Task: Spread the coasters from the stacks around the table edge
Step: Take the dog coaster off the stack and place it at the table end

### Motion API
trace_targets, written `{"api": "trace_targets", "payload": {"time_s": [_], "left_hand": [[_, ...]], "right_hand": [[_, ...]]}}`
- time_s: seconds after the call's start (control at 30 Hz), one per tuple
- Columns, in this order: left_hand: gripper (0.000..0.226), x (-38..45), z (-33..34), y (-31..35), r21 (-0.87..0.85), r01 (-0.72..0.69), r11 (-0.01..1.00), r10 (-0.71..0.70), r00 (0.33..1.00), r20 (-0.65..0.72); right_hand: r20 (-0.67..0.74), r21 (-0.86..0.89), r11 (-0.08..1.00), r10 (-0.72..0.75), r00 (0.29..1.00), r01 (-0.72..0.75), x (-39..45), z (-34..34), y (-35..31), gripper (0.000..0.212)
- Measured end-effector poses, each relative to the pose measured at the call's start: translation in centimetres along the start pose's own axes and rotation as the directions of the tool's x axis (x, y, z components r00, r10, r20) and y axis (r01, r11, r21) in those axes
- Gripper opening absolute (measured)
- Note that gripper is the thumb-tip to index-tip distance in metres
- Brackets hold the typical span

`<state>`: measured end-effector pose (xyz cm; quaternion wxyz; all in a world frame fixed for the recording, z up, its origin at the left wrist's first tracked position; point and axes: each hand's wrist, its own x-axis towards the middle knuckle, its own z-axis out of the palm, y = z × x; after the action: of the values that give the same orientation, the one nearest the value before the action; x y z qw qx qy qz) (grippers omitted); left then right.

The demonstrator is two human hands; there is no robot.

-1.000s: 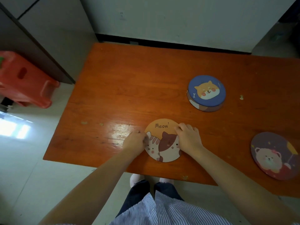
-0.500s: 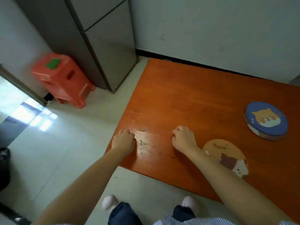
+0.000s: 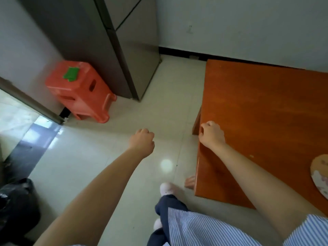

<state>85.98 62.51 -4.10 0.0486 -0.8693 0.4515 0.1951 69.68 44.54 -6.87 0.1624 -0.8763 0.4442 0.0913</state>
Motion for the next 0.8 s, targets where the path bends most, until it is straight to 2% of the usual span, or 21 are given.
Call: {"api": "trace_targets", "payload": {"time_s": [0.17,0.27,0.53,0.67,0.8], "left_hand": [[0.033,6.9,-2.4,-2.1,0.073,-0.091,0.993,0.087,0.995,0.056],[0.032,11.3,-4.8,-2.2,0.115,-0.164,0.98,0.154,0.984,0.088],[0.035,21.6,-9.0,1.9,0.247,-0.416,0.875,0.385,0.908,0.167],[0.035,26.8,-10.4,6.7,0.301,-0.583,0.754,0.547,0.812,0.202],[0.032,30.8,-11.0,12.7,0.291,-0.78,0.555,0.755,0.618,0.218]], "right_hand": [[-0.072,0.043,0.992,0.12,0.99,-0.117,6.4,-0.7,-1.5,0.044],[-0.098,0.075,0.982,0.179,0.979,-0.172,9.4,-1.8,-1.8,0.042],[-0.09,0.102,0.942,0.329,0.94,-0.32,12.7,-2.6,-0.6,0.053],[-0.057,0.182,0.848,0.514,0.856,-0.497,13.0,-2.8,1.5,0.052],[-0.072,0.278,0.726,0.668,0.74,-0.628,11.6,-3.0,3.9,0.048]]}}
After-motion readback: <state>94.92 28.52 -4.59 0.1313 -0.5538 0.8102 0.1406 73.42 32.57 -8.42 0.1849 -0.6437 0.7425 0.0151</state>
